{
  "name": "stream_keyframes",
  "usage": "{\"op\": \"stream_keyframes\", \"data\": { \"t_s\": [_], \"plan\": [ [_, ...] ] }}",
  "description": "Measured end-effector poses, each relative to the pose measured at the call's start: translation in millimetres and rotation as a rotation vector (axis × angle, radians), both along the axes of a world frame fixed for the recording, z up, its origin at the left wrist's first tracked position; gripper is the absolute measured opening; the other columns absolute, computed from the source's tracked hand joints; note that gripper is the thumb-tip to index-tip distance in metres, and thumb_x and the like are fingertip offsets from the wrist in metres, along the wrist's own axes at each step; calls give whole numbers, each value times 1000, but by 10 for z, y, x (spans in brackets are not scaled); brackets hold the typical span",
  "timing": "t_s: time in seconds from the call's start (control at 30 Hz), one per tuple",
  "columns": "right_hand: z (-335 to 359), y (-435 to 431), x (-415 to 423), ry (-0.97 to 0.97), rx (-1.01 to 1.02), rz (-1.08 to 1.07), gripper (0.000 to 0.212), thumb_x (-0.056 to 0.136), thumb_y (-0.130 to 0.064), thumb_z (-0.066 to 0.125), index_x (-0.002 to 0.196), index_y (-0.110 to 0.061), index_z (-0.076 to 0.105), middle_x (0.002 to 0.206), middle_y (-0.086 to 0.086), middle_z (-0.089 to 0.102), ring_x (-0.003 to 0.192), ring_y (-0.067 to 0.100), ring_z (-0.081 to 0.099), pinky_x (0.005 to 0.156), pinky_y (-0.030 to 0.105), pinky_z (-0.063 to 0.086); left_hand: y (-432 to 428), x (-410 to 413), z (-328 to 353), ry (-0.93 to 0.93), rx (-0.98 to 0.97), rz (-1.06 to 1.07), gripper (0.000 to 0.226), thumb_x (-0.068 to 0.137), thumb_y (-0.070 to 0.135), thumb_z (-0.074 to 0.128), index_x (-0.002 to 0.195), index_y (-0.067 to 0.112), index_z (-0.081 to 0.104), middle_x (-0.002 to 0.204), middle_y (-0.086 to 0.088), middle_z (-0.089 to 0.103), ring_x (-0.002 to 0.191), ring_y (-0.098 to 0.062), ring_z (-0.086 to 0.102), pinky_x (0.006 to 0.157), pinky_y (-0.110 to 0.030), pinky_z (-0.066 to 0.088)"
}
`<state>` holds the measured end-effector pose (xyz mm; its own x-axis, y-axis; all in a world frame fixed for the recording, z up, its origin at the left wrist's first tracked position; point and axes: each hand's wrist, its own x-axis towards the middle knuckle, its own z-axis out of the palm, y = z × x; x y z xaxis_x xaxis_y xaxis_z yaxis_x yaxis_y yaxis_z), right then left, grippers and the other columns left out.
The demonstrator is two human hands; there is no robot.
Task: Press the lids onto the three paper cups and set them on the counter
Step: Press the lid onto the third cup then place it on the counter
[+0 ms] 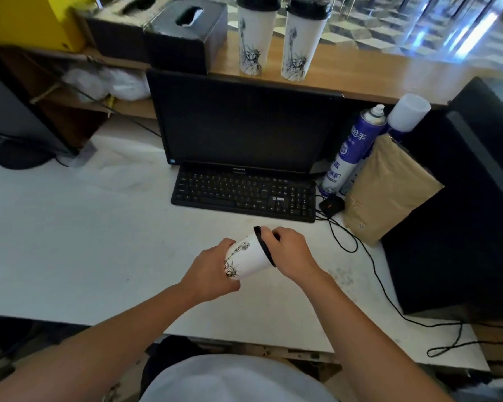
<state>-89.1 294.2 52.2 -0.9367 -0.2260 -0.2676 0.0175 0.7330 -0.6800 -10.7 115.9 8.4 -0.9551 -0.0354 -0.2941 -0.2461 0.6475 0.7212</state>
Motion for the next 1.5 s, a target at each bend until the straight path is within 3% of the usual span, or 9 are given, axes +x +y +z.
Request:
{"op": "stream_keyframes", "data": {
  "t_s": [0.23, 0.37, 0.57, 0.63, 0.77, 0.9, 1.07, 1.33, 1.5],
  "plan": [
    [184, 91, -7, 150, -75, 300, 37, 100, -44, 49, 118, -14, 65, 108, -1, 56, 95, 11, 53, 79, 23, 39, -103, -6, 200, -250, 413, -59, 63, 69, -2, 82, 122, 21, 59, 105, -4, 67, 86, -23, 71, 65, -37, 63],
    [275, 116, -36, 157, -152, 366, 46, 94, -52, 46, 120, -19, 65, 107, -9, 56, 98, 3, 54, 78, 17, 41, -183, -8, 281, -448, 696, -166, 56, 70, -8, 75, 120, 13, 59, 103, -11, 67, 86, -18, 70, 67, -36, 60],
    [292, 114, -111, 174, -152, 238, 32, 103, -40, 48, 119, -19, 66, 112, -5, 57, 95, 3, 55, 83, 23, 42, -31, -49, 161, 44, 209, 148, 63, 63, 13, 87, 111, 33, 52, 98, 7, 66, 83, -14, 66, 59, -25, 57],
    [272, 77, -84, 164, -146, 238, 35, 103, -40, 48, 124, -18, 65, 115, -5, 53, 94, 0, 52, 81, 19, 40, 5, -54, 160, 94, 188, 206, 64, 63, 14, 87, 112, 33, 50, 95, 8, 65, 80, -9, 65, 56, -20, 55],
    [322, 95, -88, 109, -246, 286, 42, 102, -36, 52, 140, -19, 58, 123, -8, 52, 97, 0, 51, 87, 20, 40, -42, -68, 195, -212, 607, 29, 61, 72, -5, 79, 121, 23, 56, 106, -6, 66, 88, -21, 68, 72, -39, 62],
    [508, 173, -120, 48, -329, 466, 53, 88, -39, 59, 140, -23, 60, 123, -9, 58, 93, 6, 54, 78, 26, 50, -223, -57, 203, -548, 927, -303, 52, 65, 2, 75, 114, 11, 62, 103, -7, 67, 92, -23, 65, 85, -42, 57],
    [620, 132, -53, 325, -221, 696, 71, 81, -40, 55, 144, -9, 54, 126, -2, 46, 110, 4, 47, 90, 8, 39, -190, -118, 233, -493, 908, -360, 50, 64, 2, 74, 112, 12, 65, 106, -8, 66, 95, -25, 64, 90, -44, 52],
    [659, 99, -61, 419, -216, 603, 62, 74, -40, 61, 129, -12, 61, 120, -5, 48, 108, 6, 50, 92, 13, 46, -118, -141, 270, -282, 670, -160, 60, 65, 2, 83, 121, 9, 60, 100, -4, 69, 99, -23, 66, 96, -56, 55],
    [629, 61, -23, 473, -206, 516, 61, 73, -42, 63, 126, -13, 60, 117, -6, 47, 104, 8, 51, 87, 20, 51, -30, -140, 284, -89, 546, -33, 60, 69, -5, 83, 118, 23, 61, 99, 5, 70, 95, -14, 67, 79, -35, 61]
  ]
}}
